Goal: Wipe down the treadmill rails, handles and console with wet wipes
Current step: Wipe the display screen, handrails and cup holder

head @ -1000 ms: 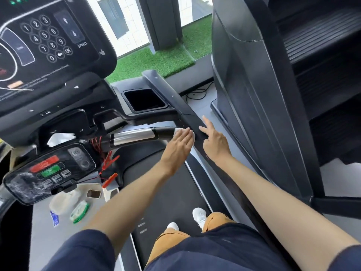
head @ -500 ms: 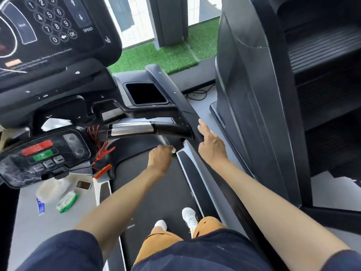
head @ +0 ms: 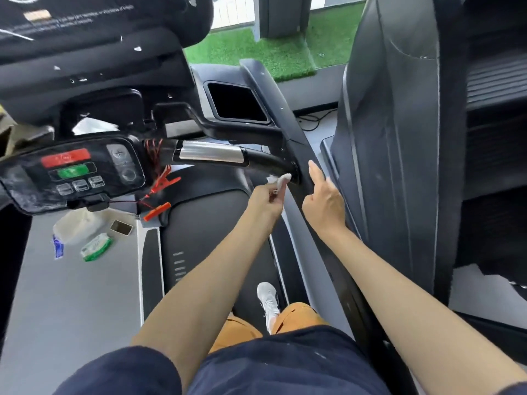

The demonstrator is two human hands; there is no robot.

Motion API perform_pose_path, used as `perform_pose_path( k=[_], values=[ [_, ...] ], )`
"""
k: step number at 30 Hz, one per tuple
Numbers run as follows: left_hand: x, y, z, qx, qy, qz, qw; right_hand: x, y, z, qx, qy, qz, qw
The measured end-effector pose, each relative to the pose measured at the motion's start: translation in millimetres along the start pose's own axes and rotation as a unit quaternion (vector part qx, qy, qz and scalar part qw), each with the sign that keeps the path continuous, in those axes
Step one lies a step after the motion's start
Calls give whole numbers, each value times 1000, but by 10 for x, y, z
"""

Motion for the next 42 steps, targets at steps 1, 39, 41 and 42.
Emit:
perform_pose_path(
  k=[1, 39, 41, 42],
  values=[
    [28, -6, -123, 13, 32, 6, 999, -11, 7, 1, 9, 0, -1, 1000],
    [486, 284, -39, 59, -88, -2, 994, -563, -55, 154, 51, 19, -75, 996],
    [399, 272, 117, 51, -93, -6, 994, -549, -49, 160, 52, 13, -78, 996],
    [400, 262, 132, 56, -85, -3, 995, -550, -52, 148, 55, 12, -80, 995]
  ],
)
Point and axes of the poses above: each hand's wrist, its own y-axis away from the middle knuckle, its own z-axis out of the palm, x = y × z, the point moved 9 cm from there along -y, towards the middle knuckle, and after that the axes turned 10 degrees about y, right-handed, at the moved point
